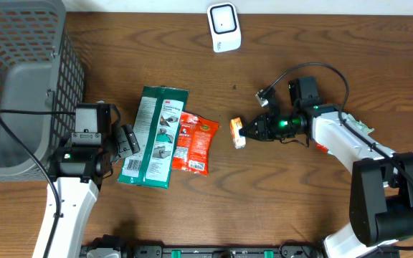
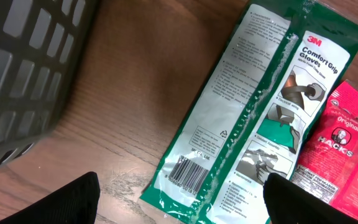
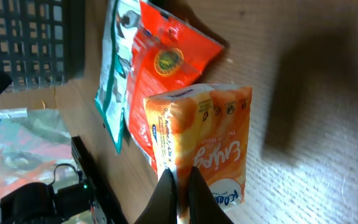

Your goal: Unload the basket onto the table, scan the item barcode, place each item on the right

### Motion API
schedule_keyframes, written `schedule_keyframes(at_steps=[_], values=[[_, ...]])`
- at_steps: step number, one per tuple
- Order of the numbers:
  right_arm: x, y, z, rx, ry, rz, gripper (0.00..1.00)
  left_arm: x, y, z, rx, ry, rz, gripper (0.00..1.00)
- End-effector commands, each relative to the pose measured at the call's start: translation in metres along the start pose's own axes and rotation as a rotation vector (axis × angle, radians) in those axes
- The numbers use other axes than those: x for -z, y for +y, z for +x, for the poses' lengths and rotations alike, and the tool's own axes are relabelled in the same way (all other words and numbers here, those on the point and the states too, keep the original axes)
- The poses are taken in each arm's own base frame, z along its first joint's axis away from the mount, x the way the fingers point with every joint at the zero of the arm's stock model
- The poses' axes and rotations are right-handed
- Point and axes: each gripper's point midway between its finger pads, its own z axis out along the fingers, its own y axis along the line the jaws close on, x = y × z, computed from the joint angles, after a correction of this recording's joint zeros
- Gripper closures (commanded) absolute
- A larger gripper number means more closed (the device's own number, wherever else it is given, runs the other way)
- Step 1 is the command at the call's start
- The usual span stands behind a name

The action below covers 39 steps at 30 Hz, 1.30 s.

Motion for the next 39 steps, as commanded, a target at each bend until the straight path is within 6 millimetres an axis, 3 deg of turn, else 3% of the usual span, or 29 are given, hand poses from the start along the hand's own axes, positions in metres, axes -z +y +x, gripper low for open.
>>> schedule_keyframes(at_steps=[1, 8, 15, 28, 39], values=[[0.0, -0.016, 0.004, -0.071, -0.011, 0.049, 0.99, 0.003, -0.002, -0.005, 0.006, -0.011, 0.009, 0.15], [-0.004, -0.035, 0.009, -0.104, -0.03, 0.12, 0.99, 0.003, -0.002, -0.005, 0.006, -0.011, 0.009, 0.15], [-0.003, -0.041, 0.01, -0.107, -0.035, 0.152, 0.99, 0.003, -0.002, -0.005, 0.006, -0.011, 0.009, 0.15], [-0.003, -0.041, 0.008, -0.101, -0.04, 0.151, 0.72, 0.003, -0.002, -0.005, 0.006, -0.011, 0.009, 0.15], [0.007, -0.022, -0.016, -0.046, -0.089, 0.129, 0.49, 0.003, -0.002, -0.005, 0.006, -0.011, 0.009, 0.15]])
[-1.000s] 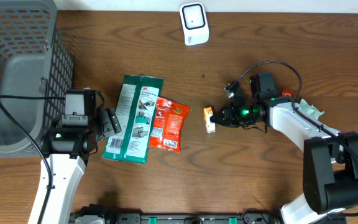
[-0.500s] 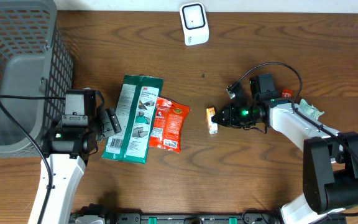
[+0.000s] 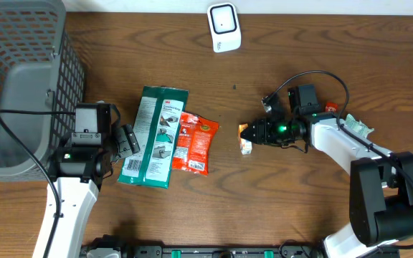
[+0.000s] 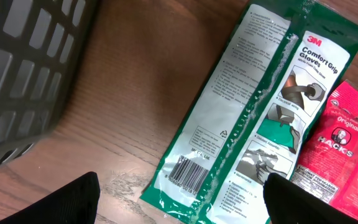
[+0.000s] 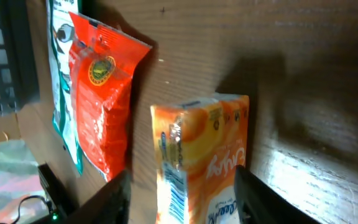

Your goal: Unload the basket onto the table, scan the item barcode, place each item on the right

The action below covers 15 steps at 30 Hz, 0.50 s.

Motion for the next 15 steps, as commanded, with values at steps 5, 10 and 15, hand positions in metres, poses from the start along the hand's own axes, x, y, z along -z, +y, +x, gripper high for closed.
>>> schedule_keyframes(at_steps=[5, 10, 15], values=[[0.031, 0.031, -0.032, 0.066, -0.08, -0.011, 0.46, 0.003, -0.002, -0.005, 0.006, -0.011, 0.009, 0.15], [0.044, 0.029, -0.041, 0.077, -0.118, 0.086, 0.45, 0.003, -0.002, -0.005, 0.006, -0.011, 0.009, 0.15], [0.046, 0.024, -0.037, 0.139, -0.107, 0.118, 0.4, 0.003, -0.002, -0.005, 0.006, -0.012, 0.009, 0.15]])
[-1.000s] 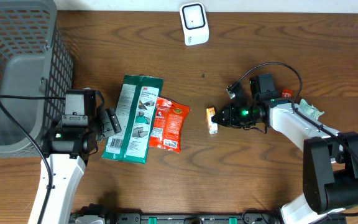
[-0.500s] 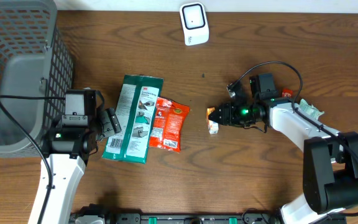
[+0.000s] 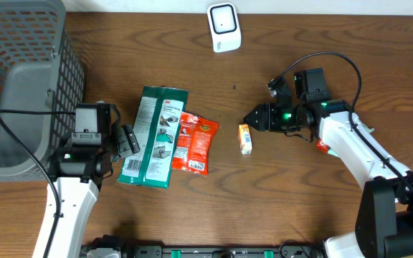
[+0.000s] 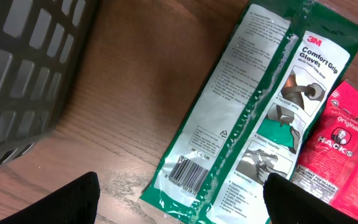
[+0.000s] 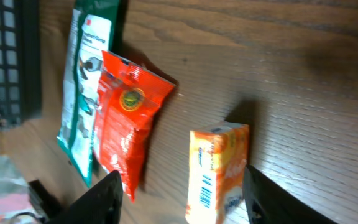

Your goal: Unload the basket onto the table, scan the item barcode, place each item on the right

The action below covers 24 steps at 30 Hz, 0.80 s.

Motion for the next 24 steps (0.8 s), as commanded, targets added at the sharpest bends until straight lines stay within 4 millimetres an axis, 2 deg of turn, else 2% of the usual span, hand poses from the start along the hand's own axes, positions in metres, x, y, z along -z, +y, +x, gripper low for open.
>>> schedule_keyframes(at_steps=[1, 5, 11, 24], values=[[0.006, -0.004, -0.005, 0.075, -0.018, 0.038, 0.39, 0.003, -0.002, -0.005, 0.006, -0.012, 0.009, 0.15], [0.007, -0.011, -0.007, 0.076, -0.027, 0.079, 0.31, 0.003, -0.002, -0.005, 0.006, -0.011, 0.009, 0.15], [0.008, -0.013, -0.011, 0.079, -0.043, 0.087, 0.27, 0.003, -0.002, -0.005, 0.006, -0.011, 0.009, 0.15], [0.01, -0.014, -0.01, 0.072, -0.038, 0.091, 0.26, 0.003, -0.002, -0.005, 0.006, -0.011, 0.009, 0.15]])
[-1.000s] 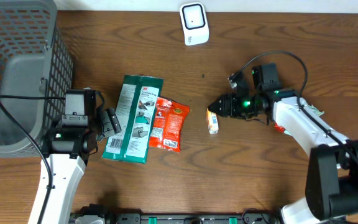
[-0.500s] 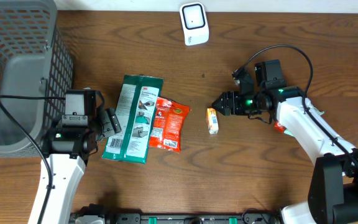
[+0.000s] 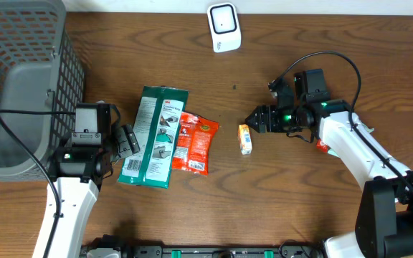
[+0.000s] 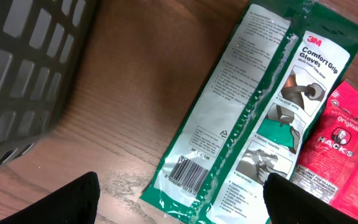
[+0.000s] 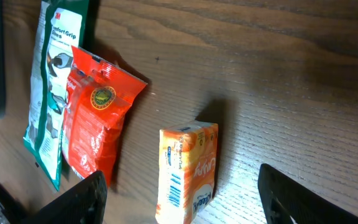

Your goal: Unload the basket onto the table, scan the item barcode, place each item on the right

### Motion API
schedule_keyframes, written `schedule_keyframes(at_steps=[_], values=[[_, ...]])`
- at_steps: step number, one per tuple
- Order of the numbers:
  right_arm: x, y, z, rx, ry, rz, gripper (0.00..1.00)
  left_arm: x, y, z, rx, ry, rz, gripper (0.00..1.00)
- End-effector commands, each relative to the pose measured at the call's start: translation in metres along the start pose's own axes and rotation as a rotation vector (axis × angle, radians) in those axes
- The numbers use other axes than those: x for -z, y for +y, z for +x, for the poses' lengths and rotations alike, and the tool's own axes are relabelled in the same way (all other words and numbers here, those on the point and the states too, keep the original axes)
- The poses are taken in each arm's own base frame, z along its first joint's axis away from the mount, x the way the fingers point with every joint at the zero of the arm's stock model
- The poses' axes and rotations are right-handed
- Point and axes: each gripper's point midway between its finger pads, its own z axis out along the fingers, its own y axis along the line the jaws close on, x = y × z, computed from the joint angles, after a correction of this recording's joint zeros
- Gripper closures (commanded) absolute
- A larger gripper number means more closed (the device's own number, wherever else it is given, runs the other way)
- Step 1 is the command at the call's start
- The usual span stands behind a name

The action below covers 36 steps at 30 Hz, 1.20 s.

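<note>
A small orange carton (image 3: 244,138) lies on the wooden table (image 3: 278,208), its blue barcode facing up in the right wrist view (image 5: 188,171). My right gripper (image 3: 252,120) hovers just right of and above the carton, open, with nothing between its fingers (image 5: 180,180). The white scanner (image 3: 223,27) stands at the far edge. A green glove packet (image 3: 154,136) and a red sweets bag (image 3: 196,142) lie left of the carton. My left gripper (image 3: 127,140) is open over the packet's barcode end (image 4: 179,186).
A grey mesh basket (image 3: 20,79) fills the far left corner, beside the left arm. A small red and white item (image 3: 323,147) peeks out under the right arm. A black cable loops above the right wrist (image 3: 328,61).
My right gripper's fingers stand slightly wider apart and the carton sits a little more to the left in its wrist view. The carton, packets and left arm have not moved.
My right gripper was first shut on the orange carton beside the red bag. Then it was open with the carton between its fingers on the table. After that it was back to the right and higher, leaving the carton lying barcode up, as now.
</note>
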Motion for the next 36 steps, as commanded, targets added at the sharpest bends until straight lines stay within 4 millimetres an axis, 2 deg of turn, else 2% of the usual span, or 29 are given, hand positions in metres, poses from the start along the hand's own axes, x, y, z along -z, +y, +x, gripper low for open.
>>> schedule_keyframes(at_steps=[1, 8, 12, 13, 14, 16, 17, 26, 29, 31, 33, 36], values=[[0.009, 0.0, -0.01, 0.02, -0.036, 0.003, 0.26, 0.003, -0.002, -0.005, 0.006, -0.011, 0.009, 0.15], [0.009, 0.0, -0.005, 0.01, -0.017, 0.006, 0.27, 0.003, -0.002, -0.005, 0.006, -0.011, 0.009, 0.15], [0.011, -0.005, -0.003, -0.009, -0.01, 0.012, 0.39, 0.003, -0.002, -0.005, 0.006, -0.011, 0.009, 0.15], [0.012, -0.006, -0.003, -0.013, -0.009, 0.011, 0.44, 0.003, -0.002, -0.005, 0.006, -0.011, 0.009, 0.15], [0.012, -0.006, -0.003, -0.015, -0.008, 0.011, 0.55, 0.003, -0.002, -0.005, 0.006, -0.011, 0.009, 0.15], [0.012, -0.007, -0.003, -0.018, -0.009, 0.012, 0.94, 0.003, -0.002, -0.005, 0.006, -0.011, 0.009, 0.15], [0.013, -0.008, -0.004, -0.02, -0.012, 0.013, 0.99, 0.003, -0.002, -0.005, 0.006, -0.011, 0.009, 0.15], [0.027, -0.004, -0.006, -0.025, -0.034, 0.002, 0.99, 0.003, -0.002, -0.005, 0.006, -0.012, 0.009, 0.15], [0.028, -0.004, -0.003, -0.03, -0.026, 0.004, 0.87, 0.003, -0.002, -0.005, 0.006, -0.012, 0.009, 0.15], [0.028, -0.006, 0.001, -0.041, -0.012, 0.018, 0.83, 0.003, -0.002, -0.005, 0.006, -0.012, 0.009, 0.15], [0.028, -0.011, 0.004, -0.049, -0.001, 0.045, 0.87, 0.003, -0.002, -0.005, 0.006, -0.011, 0.009, 0.15], [0.026, -0.024, 0.016, -0.058, 0.04, 0.147, 0.97, 0.003, -0.002, -0.005, 0.006, -0.012, 0.009, 0.15]])
